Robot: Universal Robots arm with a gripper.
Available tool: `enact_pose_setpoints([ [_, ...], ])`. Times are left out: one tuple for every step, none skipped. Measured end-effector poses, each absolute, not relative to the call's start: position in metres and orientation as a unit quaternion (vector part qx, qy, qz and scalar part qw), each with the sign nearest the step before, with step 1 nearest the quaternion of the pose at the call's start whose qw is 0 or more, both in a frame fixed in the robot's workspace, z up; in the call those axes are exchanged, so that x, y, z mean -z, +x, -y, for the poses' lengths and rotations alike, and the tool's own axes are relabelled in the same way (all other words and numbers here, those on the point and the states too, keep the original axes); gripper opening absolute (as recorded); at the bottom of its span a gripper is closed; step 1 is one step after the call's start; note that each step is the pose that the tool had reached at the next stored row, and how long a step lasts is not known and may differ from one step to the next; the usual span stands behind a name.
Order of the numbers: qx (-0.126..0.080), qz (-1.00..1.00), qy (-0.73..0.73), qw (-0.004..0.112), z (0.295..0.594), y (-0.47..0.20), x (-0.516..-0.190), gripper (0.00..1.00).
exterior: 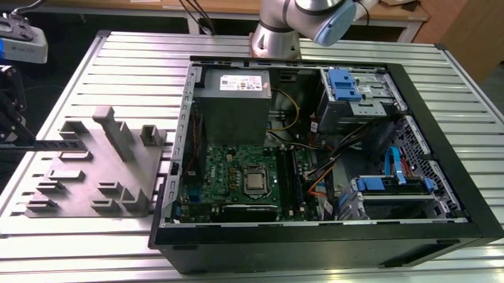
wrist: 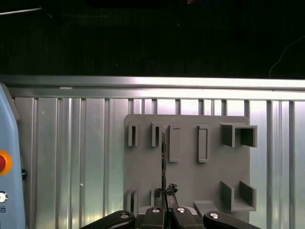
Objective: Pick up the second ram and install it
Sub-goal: 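Pick up the second ram and move it above second insertion slot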
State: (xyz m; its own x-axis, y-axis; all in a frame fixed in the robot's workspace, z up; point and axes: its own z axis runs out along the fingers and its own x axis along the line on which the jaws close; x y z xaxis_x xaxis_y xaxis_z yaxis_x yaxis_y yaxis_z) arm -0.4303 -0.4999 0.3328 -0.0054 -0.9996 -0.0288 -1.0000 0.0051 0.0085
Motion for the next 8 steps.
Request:
enact_pose_setpoints([
  [-0.013, -0.709, -0.705, 0.007, 0.500, -0.430, -0.334, 0.08],
  [-0.013, -0.709, -0.705, 0.007, 0.500, -0.430, -0.336, 0.08],
  [-0.013, -0.709, -0.705, 0.007, 0.500, -0.430, -0.338, 0.08],
  [-0.013, -0.709, -0.705, 0.007, 0.500, -0.430, -0.339, 0.08],
  [-0.013, -0.709, -0.705, 0.007, 0.500, -0.430, -0.341, 0.08],
  [-0.013, -0.709, -0.705, 0.007, 0.500, -0.430, -0.343, 0.08],
  [-0.013, -0.709, -0.705, 0.007, 0.500, -0.430, -0.344, 0.08],
  [-0.013, -0.709, -0.705, 0.007, 0.500, -0.430, -0.346, 0.08],
])
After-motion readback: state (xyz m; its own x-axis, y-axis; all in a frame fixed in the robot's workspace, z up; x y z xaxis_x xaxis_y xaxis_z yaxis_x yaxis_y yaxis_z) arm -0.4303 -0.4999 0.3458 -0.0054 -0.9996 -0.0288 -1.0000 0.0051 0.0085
